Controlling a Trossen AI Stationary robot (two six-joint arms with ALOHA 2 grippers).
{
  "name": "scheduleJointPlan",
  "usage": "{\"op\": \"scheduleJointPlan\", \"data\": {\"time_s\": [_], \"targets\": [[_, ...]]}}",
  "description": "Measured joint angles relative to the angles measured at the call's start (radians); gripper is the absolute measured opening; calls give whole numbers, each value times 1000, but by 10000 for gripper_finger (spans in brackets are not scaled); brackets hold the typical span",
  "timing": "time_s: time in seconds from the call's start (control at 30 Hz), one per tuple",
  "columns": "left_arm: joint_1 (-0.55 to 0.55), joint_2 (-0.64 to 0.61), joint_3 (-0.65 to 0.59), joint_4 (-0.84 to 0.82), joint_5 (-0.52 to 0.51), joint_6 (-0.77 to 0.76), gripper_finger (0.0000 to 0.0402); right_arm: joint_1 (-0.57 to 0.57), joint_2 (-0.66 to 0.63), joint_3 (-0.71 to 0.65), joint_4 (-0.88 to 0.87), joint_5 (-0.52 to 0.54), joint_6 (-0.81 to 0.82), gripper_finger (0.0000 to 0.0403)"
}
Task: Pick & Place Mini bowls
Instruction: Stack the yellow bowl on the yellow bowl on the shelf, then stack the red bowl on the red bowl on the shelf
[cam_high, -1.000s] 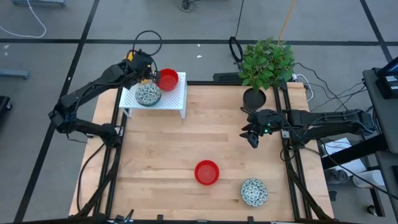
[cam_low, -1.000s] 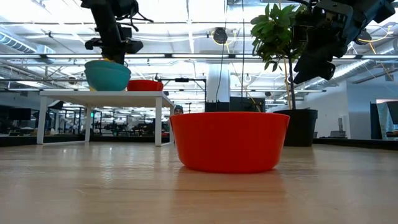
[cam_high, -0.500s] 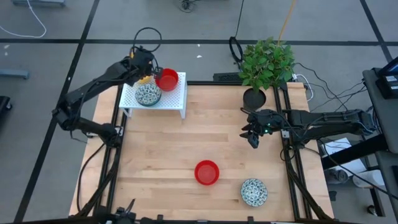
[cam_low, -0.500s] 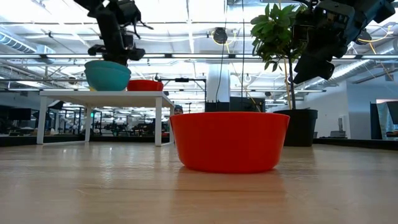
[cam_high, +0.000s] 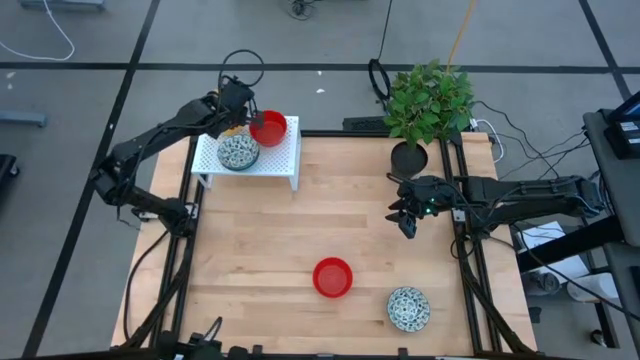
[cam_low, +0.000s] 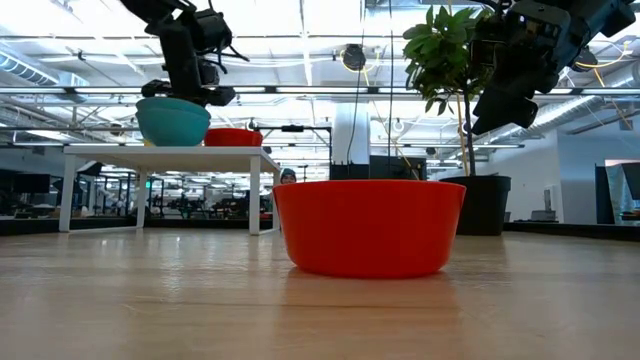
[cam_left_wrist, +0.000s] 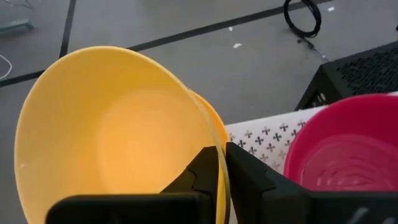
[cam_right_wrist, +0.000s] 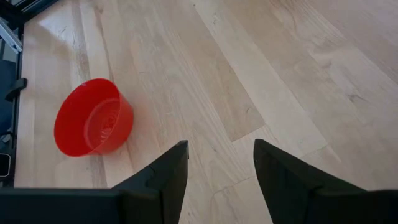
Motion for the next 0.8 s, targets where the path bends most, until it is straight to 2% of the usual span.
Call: {"op": "scheduleJointPlan", "data": {"time_s": [0.1,0.27,0.5,0.63,0.8], "targets": [[0,0,0,-10,-8,-1,57,0,0,0,0,0,0,169],[0,-3,0,-6,-74,-65,122,0,0,0,0,-3,0,169],[-15,-64,0,45,-60,-70,197,0,0,0,-11,-4,0,169],[-46,-133,0,111,70,-52,208,0,0,0,-15,-4,-19,169],[-145,-199,0,127,354,-51,200,0,0,0,-14,-4,-35,169]]}}
